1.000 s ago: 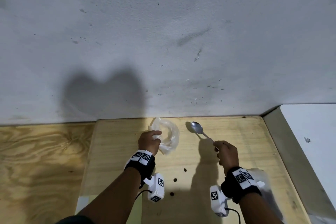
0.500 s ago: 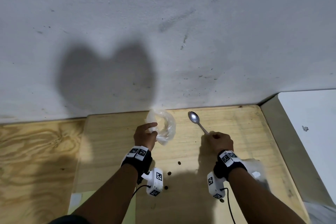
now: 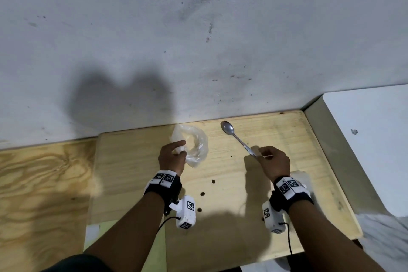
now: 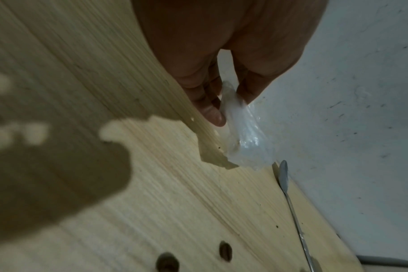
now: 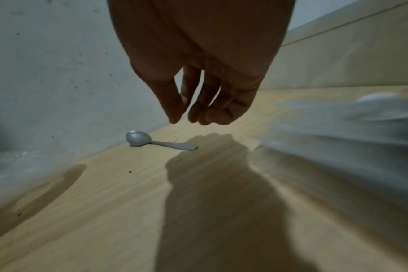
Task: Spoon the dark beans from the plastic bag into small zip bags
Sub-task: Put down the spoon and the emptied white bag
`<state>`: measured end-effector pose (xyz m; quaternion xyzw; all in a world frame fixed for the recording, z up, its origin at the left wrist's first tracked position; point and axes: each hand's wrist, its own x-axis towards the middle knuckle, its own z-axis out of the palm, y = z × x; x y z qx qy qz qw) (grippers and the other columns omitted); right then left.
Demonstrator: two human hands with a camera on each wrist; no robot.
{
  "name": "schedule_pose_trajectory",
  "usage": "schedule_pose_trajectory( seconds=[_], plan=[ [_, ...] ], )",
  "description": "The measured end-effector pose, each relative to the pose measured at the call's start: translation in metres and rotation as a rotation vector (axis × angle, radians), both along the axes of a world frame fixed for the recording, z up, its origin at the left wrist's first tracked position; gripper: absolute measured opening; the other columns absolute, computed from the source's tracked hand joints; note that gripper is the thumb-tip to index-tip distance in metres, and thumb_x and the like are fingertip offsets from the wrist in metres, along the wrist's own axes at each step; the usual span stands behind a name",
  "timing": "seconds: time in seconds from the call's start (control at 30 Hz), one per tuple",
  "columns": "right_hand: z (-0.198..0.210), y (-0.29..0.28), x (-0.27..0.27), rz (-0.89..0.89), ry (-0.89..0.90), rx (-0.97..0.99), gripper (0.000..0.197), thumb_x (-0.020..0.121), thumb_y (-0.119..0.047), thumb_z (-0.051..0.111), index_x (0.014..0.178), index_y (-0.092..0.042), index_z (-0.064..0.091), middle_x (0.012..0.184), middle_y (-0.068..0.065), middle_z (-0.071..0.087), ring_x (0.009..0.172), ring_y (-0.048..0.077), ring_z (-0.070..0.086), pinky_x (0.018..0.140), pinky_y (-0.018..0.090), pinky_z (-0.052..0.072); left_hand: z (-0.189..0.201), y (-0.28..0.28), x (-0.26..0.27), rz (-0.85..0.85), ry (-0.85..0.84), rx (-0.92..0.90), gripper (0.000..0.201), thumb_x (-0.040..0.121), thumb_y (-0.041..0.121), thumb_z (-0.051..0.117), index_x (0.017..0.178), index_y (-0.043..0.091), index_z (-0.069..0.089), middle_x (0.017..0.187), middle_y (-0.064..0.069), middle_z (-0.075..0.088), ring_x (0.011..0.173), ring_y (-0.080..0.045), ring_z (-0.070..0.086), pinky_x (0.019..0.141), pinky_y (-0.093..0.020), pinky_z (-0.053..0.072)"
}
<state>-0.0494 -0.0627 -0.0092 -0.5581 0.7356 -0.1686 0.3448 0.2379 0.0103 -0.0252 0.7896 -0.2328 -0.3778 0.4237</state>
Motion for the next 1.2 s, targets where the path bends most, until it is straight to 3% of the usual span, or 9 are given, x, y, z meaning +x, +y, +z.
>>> schedule_pose_trajectory(
  seconds=[0.13, 0.23, 0.37, 0.5, 0.57, 0.73, 0.83, 0.97, 1.2],
  plan=[
    [0.005, 0.024, -0.021, -0.015, -0.073, 0.014, 0.016, 0.078, -0.007, 0.074, 0.084, -0.021, 0.071, 0.08, -0.001, 0.071, 0.081, 0.023, 0.067, 0.085, 0.038, 0.056, 0.005, 0.01, -0.005, -0.022, -0.021, -0.023, 0.033, 0.08, 0.005, 0.065, 0.095, 0.033, 0.074, 0.122, -0.004, 0.062, 0.088, -0.023, 0.068, 0.083, -0.036, 0.058],
    [0.005, 0.048, -0.035, -0.009, -0.099, 0.048, 0.015, 0.079, -0.006, 0.074, 0.084, -0.02, 0.07, 0.081, 0.0, 0.07, 0.081, 0.022, 0.064, 0.081, 0.033, 0.053, 0.009, 0.02, -0.011, -0.069, -0.062, -0.033, 0.033, 0.079, 0.006, 0.066, 0.096, 0.032, 0.075, 0.121, -0.005, 0.063, 0.093, -0.026, 0.067, 0.088, -0.04, 0.056],
    [0.009, 0.079, -0.046, 0.067, -0.06, 0.099, 0.013, 0.082, -0.005, 0.071, 0.092, -0.012, 0.072, 0.087, 0.002, 0.069, 0.085, 0.018, 0.061, 0.081, 0.022, 0.042, 0.015, 0.031, -0.021, -0.123, -0.073, -0.049, 0.032, 0.08, 0.005, 0.066, 0.098, 0.03, 0.075, 0.121, -0.007, 0.064, 0.097, -0.026, 0.066, 0.09, -0.036, 0.053],
    [0.006, 0.109, -0.051, 0.19, 0.034, 0.198, 0.015, 0.078, -0.005, 0.069, 0.084, -0.019, 0.067, 0.087, 0.002, 0.07, 0.088, 0.02, 0.064, 0.078, 0.026, 0.05, 0.02, 0.038, -0.033, -0.159, -0.072, -0.052, 0.032, 0.08, 0.001, 0.065, 0.104, 0.02, 0.076, 0.118, -0.007, 0.066, 0.108, -0.024, 0.061, 0.088, -0.026, 0.046],
    [0.001, 0.122, -0.05, 0.239, 0.102, 0.23, 0.018, 0.075, -0.011, 0.072, 0.087, -0.025, 0.069, 0.091, 0.0, 0.072, 0.089, 0.019, 0.066, 0.077, 0.027, 0.052, 0.019, 0.041, -0.038, -0.175, -0.058, -0.052, 0.032, 0.079, 0.002, 0.066, 0.101, 0.022, 0.076, 0.113, -0.006, 0.068, 0.107, -0.025, 0.062, 0.089, -0.029, 0.048],
    [-0.007, 0.142, -0.043, 0.254, 0.225, 0.194, 0.02, 0.077, -0.021, 0.071, 0.096, -0.024, 0.075, 0.104, 0.0, 0.073, 0.099, 0.017, 0.065, 0.077, 0.016, 0.039, 0.013, 0.046, -0.045, -0.185, -0.02, -0.074, 0.033, 0.068, 0.018, 0.066, 0.085, 0.045, 0.074, 0.113, -0.006, 0.068, 0.104, -0.027, 0.065, 0.093, -0.044, 0.054],
    [-0.008, 0.145, -0.04, 0.253, 0.259, 0.219, 0.016, 0.081, -0.025, 0.071, 0.096, -0.024, 0.077, 0.104, 0.002, 0.074, 0.102, 0.018, 0.066, 0.076, 0.015, 0.037, 0.012, 0.046, -0.043, -0.179, -0.032, -0.047, 0.035, 0.075, 0.009, 0.068, 0.09, 0.04, 0.074, 0.119, -0.009, 0.065, 0.109, -0.026, 0.061, 0.096, -0.039, 0.051],
    [-0.004, 0.143, -0.031, 0.262, 0.246, 0.227, 0.014, 0.082, -0.03, 0.068, 0.093, -0.025, 0.075, 0.099, 0.0, 0.074, 0.099, 0.019, 0.066, 0.078, 0.022, 0.047, 0.006, 0.048, -0.034, -0.137, -0.022, -0.041, 0.04, 0.074, 0.011, 0.066, 0.08, 0.049, 0.072, 0.117, -0.005, 0.066, 0.105, -0.026, 0.064, 0.092, -0.043, 0.055],
    [-0.009, 0.131, 0.021, 0.324, 0.08, 0.198, 0.017, 0.079, -0.016, 0.072, 0.095, -0.019, 0.076, 0.102, 0.003, 0.074, 0.1, 0.02, 0.067, 0.079, 0.017, 0.042, 0.0, 0.059, -0.002, -0.045, 0.0, -0.007, 0.038, 0.075, 0.011, 0.066, 0.086, 0.046, 0.074, 0.117, -0.001, 0.062, 0.095, -0.028, 0.068, 0.085, -0.046, 0.059]
  ],
)
